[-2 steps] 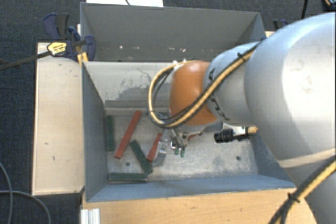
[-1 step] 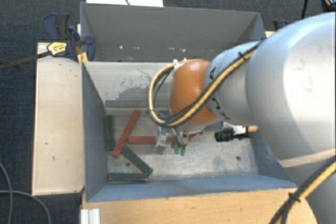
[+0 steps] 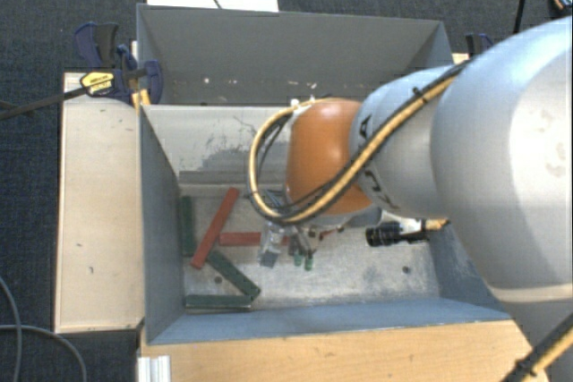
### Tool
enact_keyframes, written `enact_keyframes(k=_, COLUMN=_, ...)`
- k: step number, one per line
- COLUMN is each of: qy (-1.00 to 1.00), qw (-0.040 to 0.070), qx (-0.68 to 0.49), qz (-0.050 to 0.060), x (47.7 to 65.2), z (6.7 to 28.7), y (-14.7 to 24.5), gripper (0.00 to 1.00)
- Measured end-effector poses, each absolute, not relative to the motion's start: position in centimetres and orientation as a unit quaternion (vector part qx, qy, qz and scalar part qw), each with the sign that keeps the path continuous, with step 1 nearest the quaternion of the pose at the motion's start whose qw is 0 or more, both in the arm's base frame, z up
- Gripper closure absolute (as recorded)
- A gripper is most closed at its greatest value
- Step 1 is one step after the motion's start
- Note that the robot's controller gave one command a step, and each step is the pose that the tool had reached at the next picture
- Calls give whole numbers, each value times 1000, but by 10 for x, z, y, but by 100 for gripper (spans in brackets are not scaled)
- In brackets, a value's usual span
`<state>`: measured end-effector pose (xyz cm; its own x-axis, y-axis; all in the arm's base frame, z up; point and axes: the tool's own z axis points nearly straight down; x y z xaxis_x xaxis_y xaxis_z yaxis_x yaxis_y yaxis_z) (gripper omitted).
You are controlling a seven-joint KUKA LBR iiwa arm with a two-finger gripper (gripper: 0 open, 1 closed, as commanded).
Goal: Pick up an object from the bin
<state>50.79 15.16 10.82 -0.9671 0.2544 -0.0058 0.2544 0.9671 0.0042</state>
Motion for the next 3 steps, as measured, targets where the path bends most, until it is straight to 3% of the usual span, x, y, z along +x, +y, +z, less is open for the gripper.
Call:
enact_keyframes(k=1, qy=992, qw=2, qx=128, qz=1, x=508, z=106, y=150, gripper=0)
enact_keyframes(k=2, qy=994, qw=2, qx=111, qz=1, x=576, z=69, y=174, gripper=0)
enact_keyframes(k=3, qy=988, qw=-1, qx=156, qz=-1, x=513, z=72, y=138, gripper=0)
